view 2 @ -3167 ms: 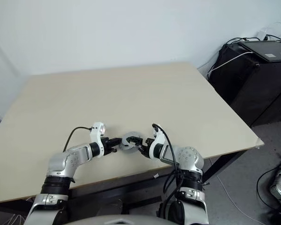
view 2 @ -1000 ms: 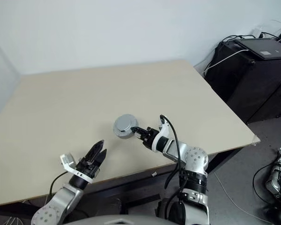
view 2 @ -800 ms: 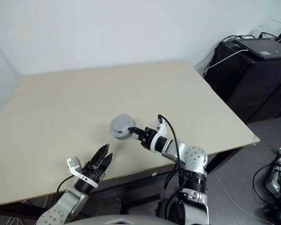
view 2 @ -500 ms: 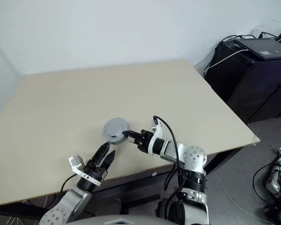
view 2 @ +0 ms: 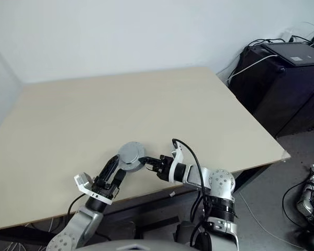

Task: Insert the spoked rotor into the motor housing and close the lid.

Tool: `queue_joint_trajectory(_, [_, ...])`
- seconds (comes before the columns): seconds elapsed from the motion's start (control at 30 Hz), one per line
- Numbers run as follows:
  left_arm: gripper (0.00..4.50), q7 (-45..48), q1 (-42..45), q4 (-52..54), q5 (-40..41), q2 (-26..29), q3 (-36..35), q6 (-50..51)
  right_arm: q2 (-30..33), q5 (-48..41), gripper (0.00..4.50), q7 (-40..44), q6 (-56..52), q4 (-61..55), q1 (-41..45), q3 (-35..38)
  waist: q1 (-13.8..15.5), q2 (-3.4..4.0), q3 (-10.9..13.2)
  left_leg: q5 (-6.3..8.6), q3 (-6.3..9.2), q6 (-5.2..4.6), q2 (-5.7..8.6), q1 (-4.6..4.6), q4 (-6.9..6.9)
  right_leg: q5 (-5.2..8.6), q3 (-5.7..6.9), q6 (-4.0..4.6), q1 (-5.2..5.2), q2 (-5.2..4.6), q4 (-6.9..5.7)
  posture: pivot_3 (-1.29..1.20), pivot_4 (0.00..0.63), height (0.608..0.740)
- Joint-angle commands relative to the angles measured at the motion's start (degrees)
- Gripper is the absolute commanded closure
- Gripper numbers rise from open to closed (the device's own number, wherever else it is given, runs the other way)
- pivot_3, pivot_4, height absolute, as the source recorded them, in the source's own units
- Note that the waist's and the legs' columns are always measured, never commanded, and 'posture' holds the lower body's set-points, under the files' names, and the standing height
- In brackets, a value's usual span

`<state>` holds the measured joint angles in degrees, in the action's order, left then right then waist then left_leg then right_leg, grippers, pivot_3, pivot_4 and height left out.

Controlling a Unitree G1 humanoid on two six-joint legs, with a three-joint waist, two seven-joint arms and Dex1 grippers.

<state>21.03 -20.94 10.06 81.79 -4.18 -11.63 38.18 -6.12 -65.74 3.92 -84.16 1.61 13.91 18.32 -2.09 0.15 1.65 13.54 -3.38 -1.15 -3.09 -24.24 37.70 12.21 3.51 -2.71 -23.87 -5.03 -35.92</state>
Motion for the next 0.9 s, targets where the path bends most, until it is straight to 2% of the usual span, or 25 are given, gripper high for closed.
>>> queue_joint_trajectory(0.03, [0.03,0.4,1.3,2.6,1.9,-3.8,1.6,-0.6,-5.3,-3.5,3.30,1.4,-1.2,-2.4,-2.6,-3.2,0.0,0.00,0.0,0.00,0.00,0.00,0.00,0.00,0.00,0.00,0.00,0.00,0.00,0.00,0.00,0.00,0.000,0.740])
queue_joint_trajectory(0.5, [0.03,-0.6,-1.8,3.4,2.4,-2.9,4.6,-0.1,-5.4,-9.0,3.30,2.2,4.3,-3.0,-2.8,-2.7,0.0,0.00,0.0,0.01,0.00,0.00,0.00,-0.01,0.00,0.00,-0.01,0.00,-0.01,0.00,0.01,0.00,0.000,0.740])
queue_joint_trajectory(0.9, [0.03,-0.4,-0.9,3.3,2.4,-2.7,4.4,-2.0,-2.3,-12.0,3.30,2.0,4.9,-2.2,-3.2,-7.1,0.0,0.00,0.0,0.02,0.01,0.00,0.00,-0.03,0.00,0.00,0.00,0.00,-0.02,0.00,0.02,0.00,0.000,0.740])
